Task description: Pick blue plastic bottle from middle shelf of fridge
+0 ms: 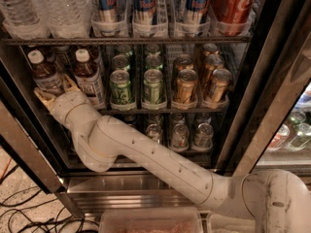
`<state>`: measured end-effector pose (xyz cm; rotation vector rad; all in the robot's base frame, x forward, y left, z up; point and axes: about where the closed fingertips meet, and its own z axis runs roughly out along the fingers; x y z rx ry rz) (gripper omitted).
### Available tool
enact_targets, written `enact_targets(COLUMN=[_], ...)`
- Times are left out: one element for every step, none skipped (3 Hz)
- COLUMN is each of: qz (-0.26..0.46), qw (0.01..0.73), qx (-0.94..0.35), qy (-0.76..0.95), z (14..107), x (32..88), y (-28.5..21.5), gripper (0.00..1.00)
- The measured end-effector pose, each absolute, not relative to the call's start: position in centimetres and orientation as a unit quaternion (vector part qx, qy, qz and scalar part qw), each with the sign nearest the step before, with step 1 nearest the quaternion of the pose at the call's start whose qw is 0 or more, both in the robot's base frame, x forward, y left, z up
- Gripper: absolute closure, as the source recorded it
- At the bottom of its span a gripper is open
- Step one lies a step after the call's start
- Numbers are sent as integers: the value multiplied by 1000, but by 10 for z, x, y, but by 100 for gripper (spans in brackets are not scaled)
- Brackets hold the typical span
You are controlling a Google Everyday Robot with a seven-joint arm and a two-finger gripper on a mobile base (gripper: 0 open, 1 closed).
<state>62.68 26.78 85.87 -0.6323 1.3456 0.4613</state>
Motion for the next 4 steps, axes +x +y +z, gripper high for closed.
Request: enact_targets(qz=[208,208,211,213], qw=[712,712,719,727], qx=[-285,-285,-273,-266], qy=[607,607,603,597], z=[859,859,862,868], x=[627,627,619,611], y=[268,268,267,268], gripper=[89,100,100,100])
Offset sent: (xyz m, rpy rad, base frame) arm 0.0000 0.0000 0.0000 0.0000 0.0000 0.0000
